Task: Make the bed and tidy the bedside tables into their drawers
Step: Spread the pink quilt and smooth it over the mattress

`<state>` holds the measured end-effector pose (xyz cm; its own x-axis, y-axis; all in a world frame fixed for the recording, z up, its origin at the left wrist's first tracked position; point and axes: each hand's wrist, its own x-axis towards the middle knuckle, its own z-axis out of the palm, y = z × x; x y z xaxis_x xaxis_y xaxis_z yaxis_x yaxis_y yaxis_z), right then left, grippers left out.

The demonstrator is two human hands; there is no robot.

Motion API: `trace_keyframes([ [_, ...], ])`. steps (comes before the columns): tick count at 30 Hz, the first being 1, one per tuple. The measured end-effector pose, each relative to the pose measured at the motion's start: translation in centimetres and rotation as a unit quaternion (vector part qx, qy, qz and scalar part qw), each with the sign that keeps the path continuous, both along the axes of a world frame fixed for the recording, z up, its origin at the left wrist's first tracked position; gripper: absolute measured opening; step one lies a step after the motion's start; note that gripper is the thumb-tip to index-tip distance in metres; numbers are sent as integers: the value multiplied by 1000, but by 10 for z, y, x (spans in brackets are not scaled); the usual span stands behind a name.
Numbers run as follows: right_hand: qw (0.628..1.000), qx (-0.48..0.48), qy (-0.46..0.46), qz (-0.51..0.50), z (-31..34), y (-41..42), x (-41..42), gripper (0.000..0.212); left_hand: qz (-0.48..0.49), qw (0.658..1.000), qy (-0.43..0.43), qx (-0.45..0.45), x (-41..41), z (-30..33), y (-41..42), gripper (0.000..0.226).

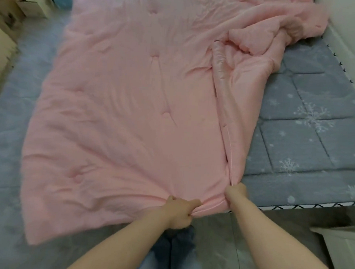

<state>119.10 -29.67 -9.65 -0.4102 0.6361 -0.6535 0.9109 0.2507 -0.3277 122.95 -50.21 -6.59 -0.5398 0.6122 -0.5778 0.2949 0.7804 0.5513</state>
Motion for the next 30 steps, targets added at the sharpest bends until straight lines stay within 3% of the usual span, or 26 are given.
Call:
trace_keyframes([
  [8, 993, 104, -60, -16, -2, 12, 50, 38, 25, 995, -83, 38, 45, -22, 22, 34],
  [11, 992, 14, -73, -97, -19, 15, 43, 49, 50, 982, -170, 63, 42, -29, 12, 29],
  [14, 984, -19, -158, -74, -38, 8, 40, 52, 149, 983, -103, 31, 37, -48, -28, 33],
  [17, 977, 67, -159, 126, -40, -18, 41, 51, 288, 957, -14, -15, 30, -71, -85, 41],
  [20, 952, 31, -83, 292, -54, -50, 38, 63, 277, 953, 44, -112, 29, -93, -140, 53],
  [22, 889, 5, -87, 449, -73, -62, 38, 81, 243, 954, 54, -169, 35, -108, -164, 69],
  [25, 744, 79, -124, 652, -117, -76, 48, 103, 198, 951, 36, -234, 50, -140, -182, 105],
  [27, 705, 151, -95, 686, -145, -81, 55, 108, 193, 948, 37, -251, 58, -162, -181, 122],
  [30, 664, 275, -49, 693, -179, -82, 49, 77, 196, 940, 70, -269, 66, -197, -176, 131],
])
